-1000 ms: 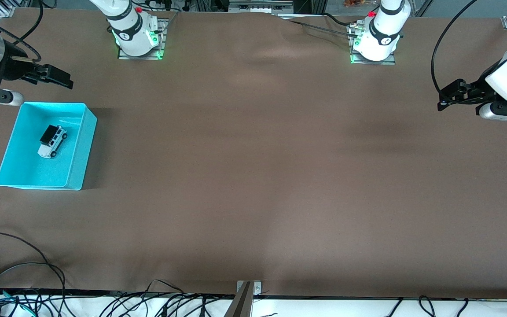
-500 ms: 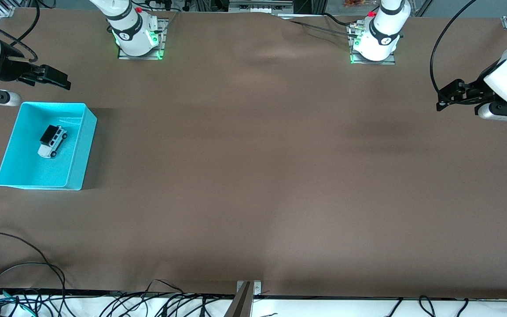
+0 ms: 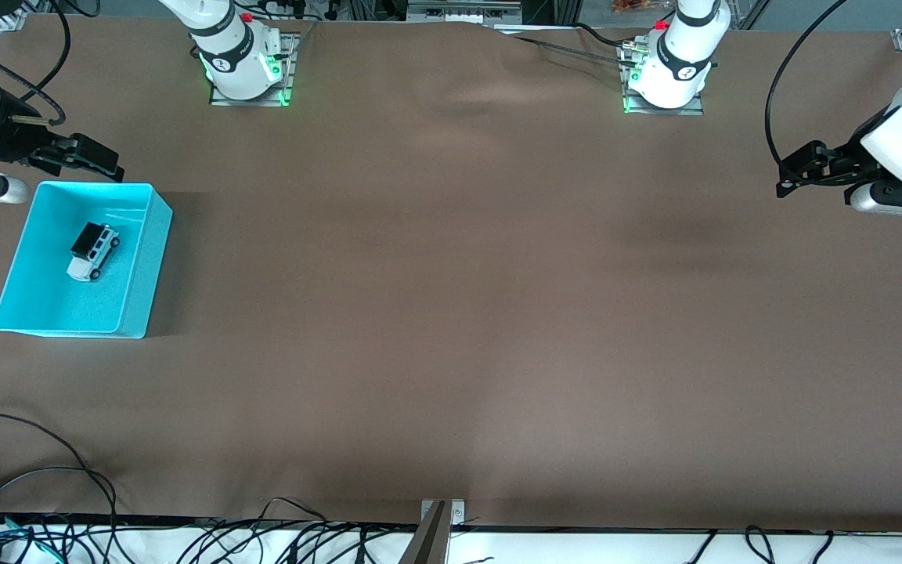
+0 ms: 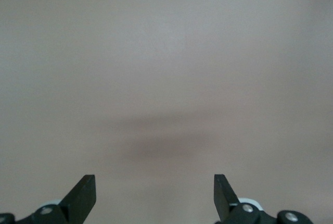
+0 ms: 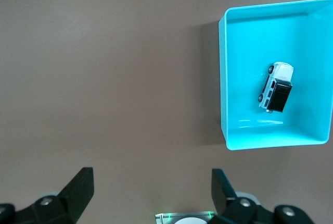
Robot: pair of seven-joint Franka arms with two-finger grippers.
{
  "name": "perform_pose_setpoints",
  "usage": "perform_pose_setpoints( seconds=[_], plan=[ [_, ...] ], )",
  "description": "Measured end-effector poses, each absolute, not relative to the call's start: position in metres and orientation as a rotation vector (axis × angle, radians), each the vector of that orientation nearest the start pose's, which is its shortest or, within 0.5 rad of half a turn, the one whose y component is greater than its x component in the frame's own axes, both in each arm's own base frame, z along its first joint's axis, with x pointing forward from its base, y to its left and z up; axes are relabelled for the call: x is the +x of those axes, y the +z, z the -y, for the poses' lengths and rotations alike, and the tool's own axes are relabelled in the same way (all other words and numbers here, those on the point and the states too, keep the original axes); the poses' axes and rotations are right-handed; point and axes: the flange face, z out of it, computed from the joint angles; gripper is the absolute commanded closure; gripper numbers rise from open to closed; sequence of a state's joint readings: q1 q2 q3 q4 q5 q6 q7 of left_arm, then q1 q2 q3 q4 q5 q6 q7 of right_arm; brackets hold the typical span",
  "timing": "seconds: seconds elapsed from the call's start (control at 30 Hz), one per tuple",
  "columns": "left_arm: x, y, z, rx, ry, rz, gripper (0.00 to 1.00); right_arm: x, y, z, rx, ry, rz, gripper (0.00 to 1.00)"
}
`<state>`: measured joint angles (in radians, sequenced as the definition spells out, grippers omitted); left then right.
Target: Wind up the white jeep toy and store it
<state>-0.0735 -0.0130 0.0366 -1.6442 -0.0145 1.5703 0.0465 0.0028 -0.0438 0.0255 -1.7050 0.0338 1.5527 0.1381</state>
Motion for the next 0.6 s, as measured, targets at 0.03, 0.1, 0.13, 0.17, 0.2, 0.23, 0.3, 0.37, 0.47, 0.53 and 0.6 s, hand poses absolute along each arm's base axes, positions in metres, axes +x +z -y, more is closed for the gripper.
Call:
perform_pose_setpoints(
  seconds=[0.03,0.1,0.13,0.17,0.2,0.23,0.3,0.37,0.47,0.53,0.6],
  plan=[
    [0.5476,0.5971,0.0216,-3.153,0.096,-0.131,0.00,0.5340,0.5838,-0.0191,-3.108,0.173,-0.172,0.00],
    [0.5476,0.5971,0.0216,-3.153,0.096,-0.131,0.00,0.5340,0.5837,-0.0193,-3.109,0.173,-0.171,0.00],
    [0.5476,0.5971,0.0216,-3.153,0.096,-0.131,0.00,0.5340,0.5837,-0.0194,-3.109,0.173,-0.169,0.00],
    [0.5476,0.5971,0.0216,-3.153,0.096,-0.131,0.00,0.5340,0.5837,-0.0196,-3.109,0.173,-0.168,0.00],
    [0.5476,0.5971,0.0216,-3.153,0.096,-0.131,0.00,0.5340,0.5837,-0.0197,-3.109,0.173,-0.167,0.00],
    [0.5476,0.5971,0.0216,-3.153,0.096,-0.131,0.00,0.5340,0.5837,-0.0198,-3.109,0.173,-0.165,0.00],
    [0.5476,0.5971,0.0216,-3.153,0.096,-0.131,0.00,0.5340,0.5837,-0.0198,-3.109,0.173,-0.160,0.00],
    [0.5476,0.5971,0.0216,-3.153,0.096,-0.131,0.00,0.5340,0.5837,-0.0198,-3.109,0.173,-0.148,0.00],
    [0.5476,0.5971,0.0216,-3.153,0.096,-0.131,0.00,0.5339,0.5837,-0.0197,-3.109,0.173,-0.132,0.00],
    [0.5476,0.5971,0.0216,-3.153,0.096,-0.131,0.00,0.5338,0.5836,-0.0197,-3.109,0.175,-0.127,0.00],
    [0.5476,0.5971,0.0216,-3.153,0.096,-0.131,0.00,0.5337,0.5836,-0.0197,-3.109,0.175,-0.118,0.00]
  ],
)
